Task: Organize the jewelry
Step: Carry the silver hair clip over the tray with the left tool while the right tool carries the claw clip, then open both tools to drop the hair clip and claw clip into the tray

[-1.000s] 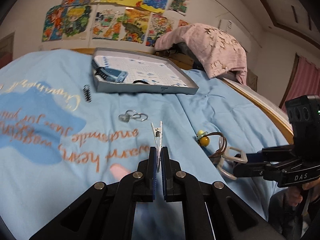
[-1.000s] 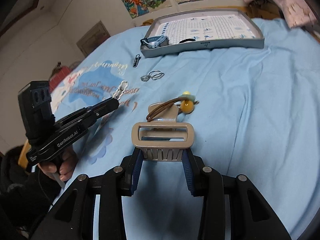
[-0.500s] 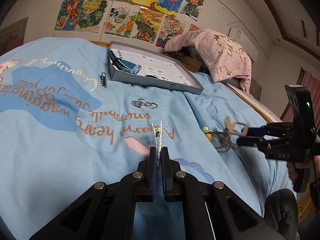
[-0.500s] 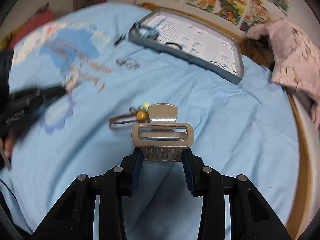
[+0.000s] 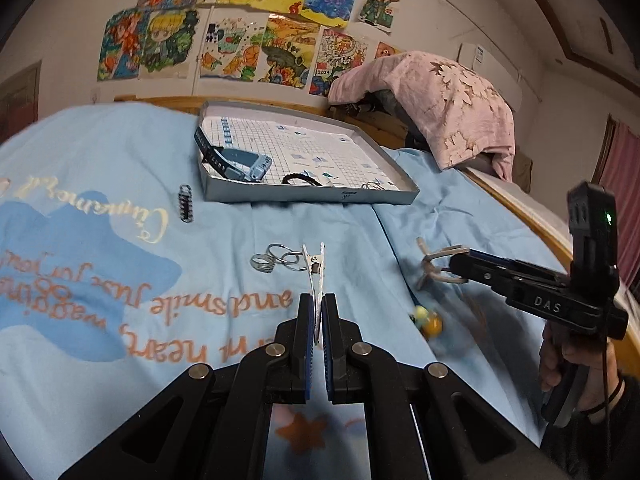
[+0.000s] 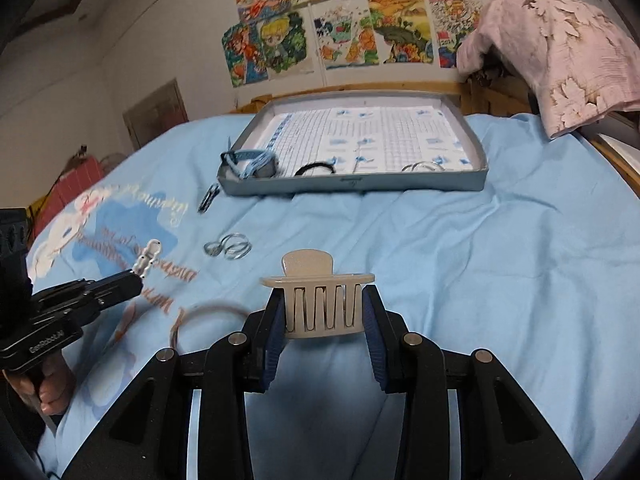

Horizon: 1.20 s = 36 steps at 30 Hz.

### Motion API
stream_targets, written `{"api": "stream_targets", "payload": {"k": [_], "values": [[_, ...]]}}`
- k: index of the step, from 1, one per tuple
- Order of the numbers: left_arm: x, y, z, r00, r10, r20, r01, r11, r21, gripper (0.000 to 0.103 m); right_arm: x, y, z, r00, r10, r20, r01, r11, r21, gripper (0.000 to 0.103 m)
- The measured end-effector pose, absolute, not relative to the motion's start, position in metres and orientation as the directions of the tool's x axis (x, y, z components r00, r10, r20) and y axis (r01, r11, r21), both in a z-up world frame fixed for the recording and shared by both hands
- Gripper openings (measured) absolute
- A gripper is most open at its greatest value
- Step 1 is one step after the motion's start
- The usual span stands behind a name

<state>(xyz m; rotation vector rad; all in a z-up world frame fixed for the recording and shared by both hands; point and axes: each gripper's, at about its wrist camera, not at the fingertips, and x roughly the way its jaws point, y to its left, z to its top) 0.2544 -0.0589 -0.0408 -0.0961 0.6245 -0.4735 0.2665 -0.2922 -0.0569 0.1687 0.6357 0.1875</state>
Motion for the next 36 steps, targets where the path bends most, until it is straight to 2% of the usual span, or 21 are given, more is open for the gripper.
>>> {"api": "stream_targets", "payload": {"k": [8, 14, 19, 22, 31, 36], "values": [[0.290, -0.072, -0.031, 0.714, -0.439, -0.545, 0.360, 0.899, -0.251, 0.004, 0.278, -0.316, -0.046, 0.864, 0.186, -0.467, -0.064, 0.962, 0.264, 0.033], [0.341, -0.091, -0.003, 0.746, -0.418, -0.519, 0.334, 0.908, -0.253, 0.004, 0.331, -0.318, -0.041, 0.909, 0.179, -0.376, -0.055, 0.946, 0.319, 0.033], [0.388, -0.113, 0.007, 0.749, -0.400, -0.527, 0.309, 0.916, -0.256, 0.004, 0.371, -0.320, -0.036, 0.923, 0.182, -0.339, -0.069, 0.946, 0.318, 0.033], [0.423, -0.128, -0.002, 0.717, -0.409, -0.564, 0.291, 0.911, -0.291, 0.005, 0.394, -0.328, -0.038, 0.922, 0.183, -0.342, -0.066, 0.943, 0.327, 0.033], [0.455, -0.164, -0.026, 0.689, -0.337, -0.642, 0.267, 0.941, -0.209, 0.005, 0.438, -0.356, -0.073, 0.889, 0.221, -0.402, -0.037, 0.908, 0.418, 0.033], [0.453, -0.165, -0.029, 0.691, -0.349, -0.634, 0.279, 0.937, -0.211, 0.005, 0.445, -0.357, -0.084, 0.878, 0.235, -0.417, -0.029, 0.896, 0.443, 0.034]]}}
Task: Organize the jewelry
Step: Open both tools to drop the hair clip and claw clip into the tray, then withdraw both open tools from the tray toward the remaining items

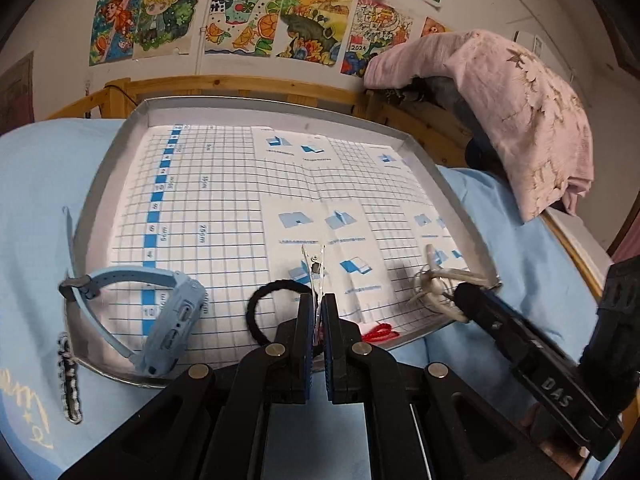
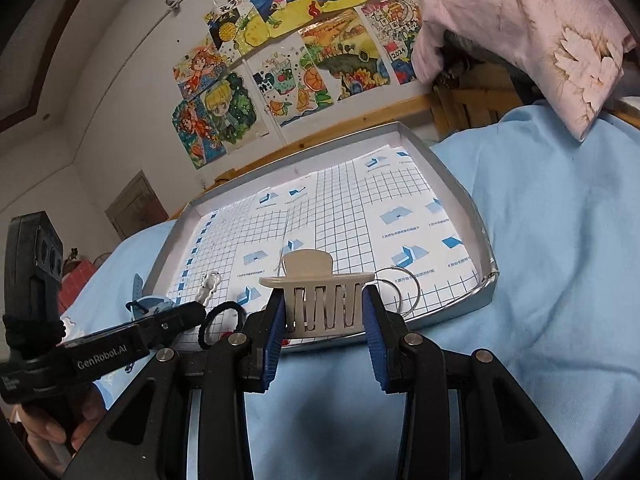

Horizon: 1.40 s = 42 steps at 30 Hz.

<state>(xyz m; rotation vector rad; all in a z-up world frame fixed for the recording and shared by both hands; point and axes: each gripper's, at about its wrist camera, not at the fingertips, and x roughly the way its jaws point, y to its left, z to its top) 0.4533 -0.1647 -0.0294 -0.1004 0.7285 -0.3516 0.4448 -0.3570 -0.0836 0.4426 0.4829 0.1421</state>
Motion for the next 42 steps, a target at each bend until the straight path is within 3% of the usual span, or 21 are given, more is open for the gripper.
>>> {"api": "stream_targets", "payload": {"k": [6, 12, 17, 20, 23, 24, 25, 27, 30, 36, 42], "values": [[0.453, -0.158, -0.036, 0.683, -0.345, -0.644, 0.246, 0.938, -0.243, 0.005, 0.439, -0.362, -0.094, 0.882, 0.262, -0.391, -0.036, 0.865, 0.500, 0.035], [0.452, -0.156, -0.041, 0.678, -0.335, -0.654, 0.215, 0.942, -0.259, 0.005, 0.434, -0.369, -0.097, 0.895, 0.262, -0.361, -0.036, 0.848, 0.528, 0.046], [0.445, -0.156, -0.036, 0.682, -0.345, -0.645, 0.222, 0.938, -0.267, 0.005, 0.434, -0.371, -0.099, 0.897, 0.269, -0.350, -0.043, 0.842, 0.538, 0.049], [0.439, -0.157, -0.030, 0.688, -0.350, -0.636, 0.244, 0.937, -0.252, 0.010, 0.434, -0.372, -0.099, 0.899, 0.274, -0.342, -0.050, 0.839, 0.542, 0.055], [0.430, -0.156, -0.022, 0.702, -0.345, -0.623, 0.247, 0.939, -0.241, 0.031, 0.432, -0.374, -0.098, 0.903, 0.275, -0.331, -0.056, 0.838, 0.543, 0.066], [0.429, -0.155, -0.019, 0.708, -0.342, -0.619, 0.245, 0.940, -0.239, 0.043, 0.431, -0.374, -0.099, 0.905, 0.264, -0.334, -0.046, 0.840, 0.540, 0.070], [0.425, -0.153, -0.015, 0.723, -0.332, -0.606, 0.239, 0.943, -0.232, 0.060, 0.429, -0.376, -0.100, 0.907, 0.263, -0.329, -0.046, 0.838, 0.544, 0.070], [0.418, -0.149, -0.009, 0.753, -0.310, -0.580, 0.225, 0.950, -0.216, 0.073, 0.427, -0.379, -0.101, 0.910, 0.259, -0.324, -0.039, 0.831, 0.555, 0.070], [0.408, -0.142, 0.001, 0.775, -0.295, -0.558, 0.220, 0.955, -0.199, 0.077, 0.421, -0.384, -0.103, 0.916, 0.254, -0.309, -0.033, 0.818, 0.574, 0.071], [0.376, -0.122, 0.020, 0.841, -0.224, -0.493, 0.151, 0.971, -0.184, 0.100, 0.393, -0.381, -0.090, 0.936, 0.230, -0.267, -0.048, 0.834, 0.549, 0.093], [0.331, -0.100, 0.036, 0.884, -0.182, -0.430, 0.109, 0.976, -0.190, 0.103, 0.349, -0.370, -0.062, 0.953, 0.197, -0.232, -0.071, 0.886, 0.459, 0.101]]}}
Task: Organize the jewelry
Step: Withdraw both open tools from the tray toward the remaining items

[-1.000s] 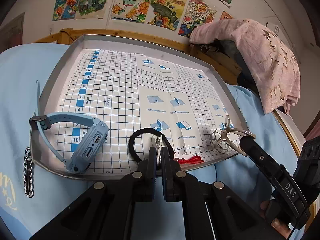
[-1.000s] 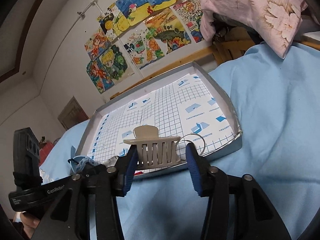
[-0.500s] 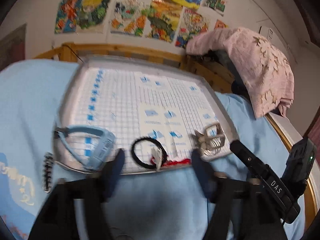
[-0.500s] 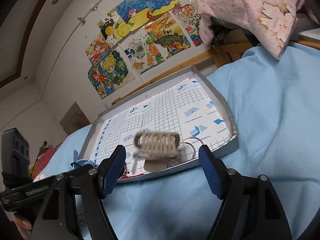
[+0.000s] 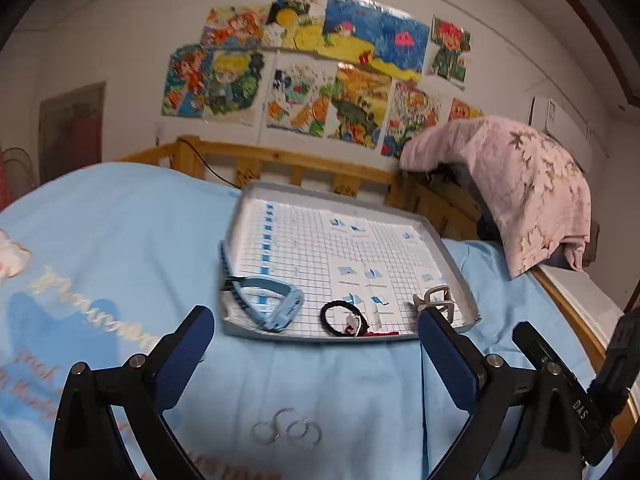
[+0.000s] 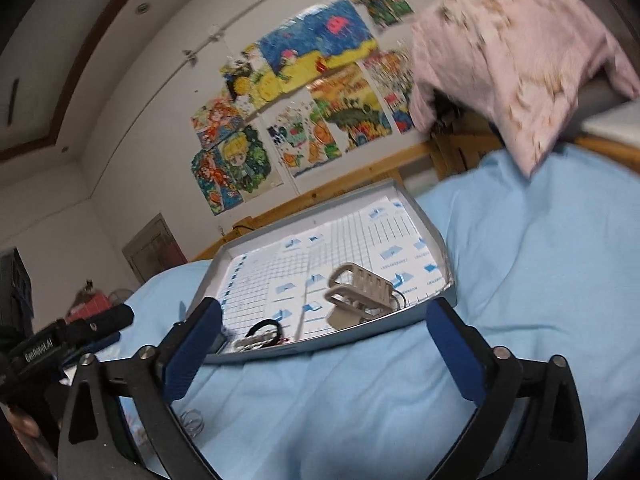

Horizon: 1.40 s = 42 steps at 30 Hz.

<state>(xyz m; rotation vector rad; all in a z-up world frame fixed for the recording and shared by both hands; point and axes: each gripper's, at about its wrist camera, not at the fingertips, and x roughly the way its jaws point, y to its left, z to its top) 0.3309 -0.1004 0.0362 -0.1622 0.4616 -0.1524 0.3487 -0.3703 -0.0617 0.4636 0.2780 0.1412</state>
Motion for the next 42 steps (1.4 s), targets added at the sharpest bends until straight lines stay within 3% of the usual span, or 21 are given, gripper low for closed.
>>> {"api": "stream_targets", "payload": {"k": [10, 21, 35, 42], "values": [[0.241, -0.067, 0.048, 0.921, -0.141, -0.363, 0.089, 0.984, -0.158, 0.103, 0.248, -0.342, -0.017, 0.971, 0.153, -0.184, -0.093, 0.949, 0.303, 0.101], [0.153, -0.024, 0.024, 0.932, -0.076, -0.354, 0.041, 0.993, -0.107, 0.103, 0.152, -0.321, -0.020, 0.965, 0.172, -0.197, -0.106, 0.946, 0.305, 0.101], [0.128, -0.001, -0.022, 0.874, -0.011, -0.485, -0.019, 0.998, -0.057, 0.103, 0.126, -0.298, -0.035, 0.942, 0.145, -0.301, -0.077, 0.971, 0.227, 0.101], [0.145, 0.002, -0.026, 0.842, 0.020, -0.538, -0.040, 0.999, -0.027, 0.103, 0.149, -0.282, -0.043, 0.883, 0.206, -0.422, -0.133, 0.971, 0.198, 0.101]]}}
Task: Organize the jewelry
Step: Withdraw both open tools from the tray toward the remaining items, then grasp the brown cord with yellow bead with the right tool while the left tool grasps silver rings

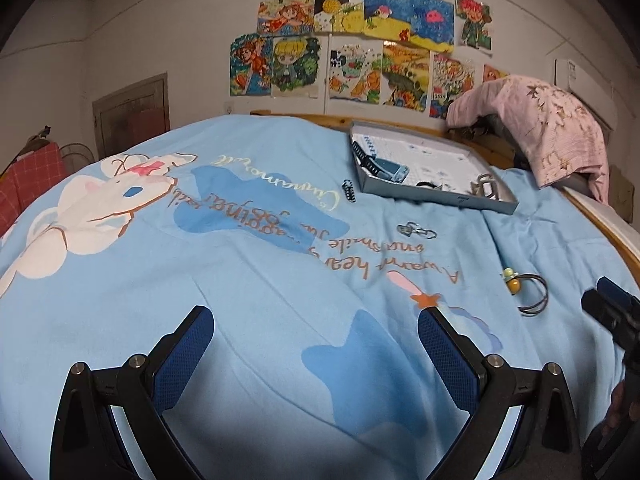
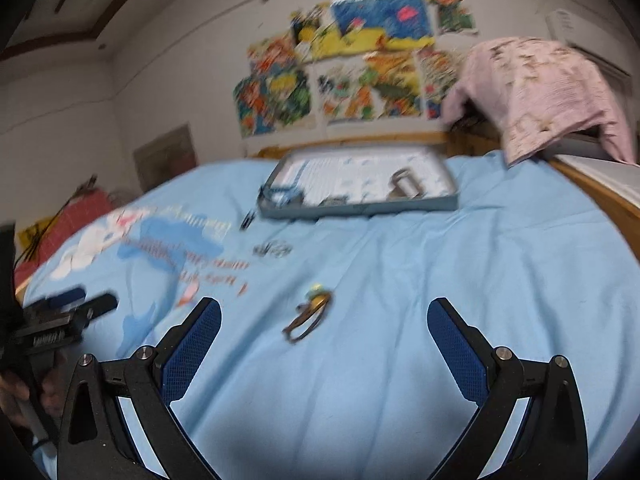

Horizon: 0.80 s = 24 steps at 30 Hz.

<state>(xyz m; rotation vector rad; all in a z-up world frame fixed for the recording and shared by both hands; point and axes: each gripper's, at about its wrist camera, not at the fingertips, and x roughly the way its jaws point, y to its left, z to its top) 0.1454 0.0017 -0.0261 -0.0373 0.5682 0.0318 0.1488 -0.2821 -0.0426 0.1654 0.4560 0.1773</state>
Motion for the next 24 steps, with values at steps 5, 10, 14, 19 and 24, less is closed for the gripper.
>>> {"api": "stream_targets", "payload": {"k": [5, 10, 14, 19, 24], "values": [[0.164, 0.000, -0.024, 0.827, 0.007, -0.563, -0.010, 1.000, -0.002, 0.103, 0.165, -0.269, -0.051, 0.832, 0.233, -0.504, -0.176, 0.971, 0.160, 0.101], [0.189, -0.005, -0.026, 0.812, -0.043, -0.582, 0.052, 0.999, -0.001, 0.103, 0.193, -0.267, -0.062, 0.809, 0.166, -0.564, -0.158, 0.985, 0.063, 0.099], [0.213, -0.016, -0.031, 0.797, -0.091, -0.597, 0.114, 0.993, 0.000, 0.103, 0.206, -0.258, -0.068, 0.796, 0.108, -0.595, -0.180, 0.982, -0.063, 0.080], [0.244, -0.035, -0.036, 0.786, -0.162, -0.597, 0.210, 0.978, 0.011, 0.095, 0.221, -0.257, -0.073, 0.787, 0.100, -0.609, -0.196, 0.976, -0.094, 0.055], [0.283, -0.048, -0.043, 0.744, -0.195, -0.639, 0.255, 0.967, 0.002, 0.078, 0.229, -0.246, -0.077, 0.780, 0.139, -0.610, -0.255, 0.961, -0.107, 0.042]]}}
